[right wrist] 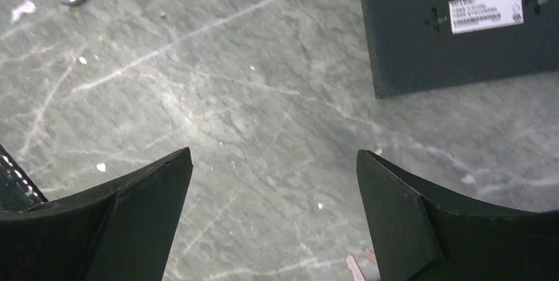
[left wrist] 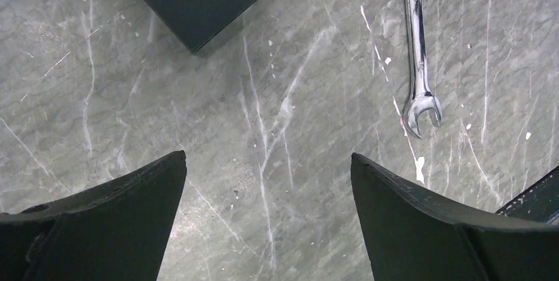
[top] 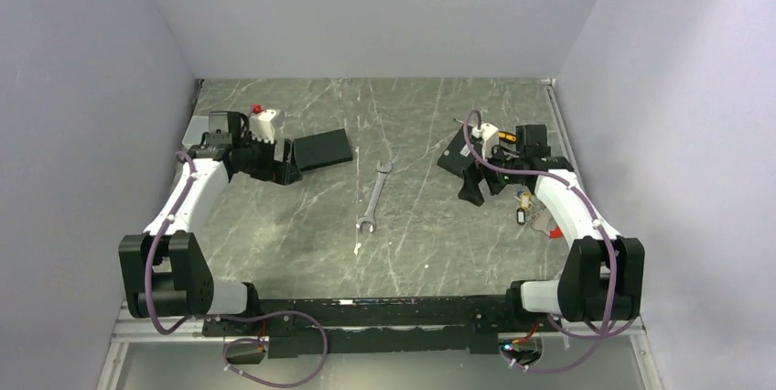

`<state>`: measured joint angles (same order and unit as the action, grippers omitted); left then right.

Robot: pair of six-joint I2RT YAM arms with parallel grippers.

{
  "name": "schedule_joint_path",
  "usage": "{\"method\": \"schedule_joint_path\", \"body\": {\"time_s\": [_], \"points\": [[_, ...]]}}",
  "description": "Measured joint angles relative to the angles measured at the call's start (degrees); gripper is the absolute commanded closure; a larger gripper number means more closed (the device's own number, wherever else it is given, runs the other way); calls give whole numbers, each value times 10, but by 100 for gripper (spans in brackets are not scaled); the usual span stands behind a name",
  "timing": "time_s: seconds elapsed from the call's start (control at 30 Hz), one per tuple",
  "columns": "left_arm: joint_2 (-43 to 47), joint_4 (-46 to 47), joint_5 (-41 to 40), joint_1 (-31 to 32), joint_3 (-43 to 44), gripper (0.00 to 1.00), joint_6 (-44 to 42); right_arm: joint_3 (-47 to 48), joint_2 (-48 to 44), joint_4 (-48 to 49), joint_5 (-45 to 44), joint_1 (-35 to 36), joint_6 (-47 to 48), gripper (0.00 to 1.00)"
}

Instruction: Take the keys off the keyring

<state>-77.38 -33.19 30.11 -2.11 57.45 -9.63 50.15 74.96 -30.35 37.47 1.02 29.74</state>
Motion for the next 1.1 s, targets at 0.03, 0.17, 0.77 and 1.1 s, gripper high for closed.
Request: {"method": "schedule_joint_path", "body": {"time_s": [0.03,0.17,0.77,1.1], "points": [[0,0,0,0,0,1,0,3,-1,-14,-5,-2,9,0],[0,-1,1,3,0,1,0,14,-15,-76,-23,-51,53,0],[-1,-4,16,14,0,1,-2,16,103,-229,-184,-284,248,7],[-1,-4,17,15,1,1,-1,-5,139,-180,-258,-116,228,8]]}}
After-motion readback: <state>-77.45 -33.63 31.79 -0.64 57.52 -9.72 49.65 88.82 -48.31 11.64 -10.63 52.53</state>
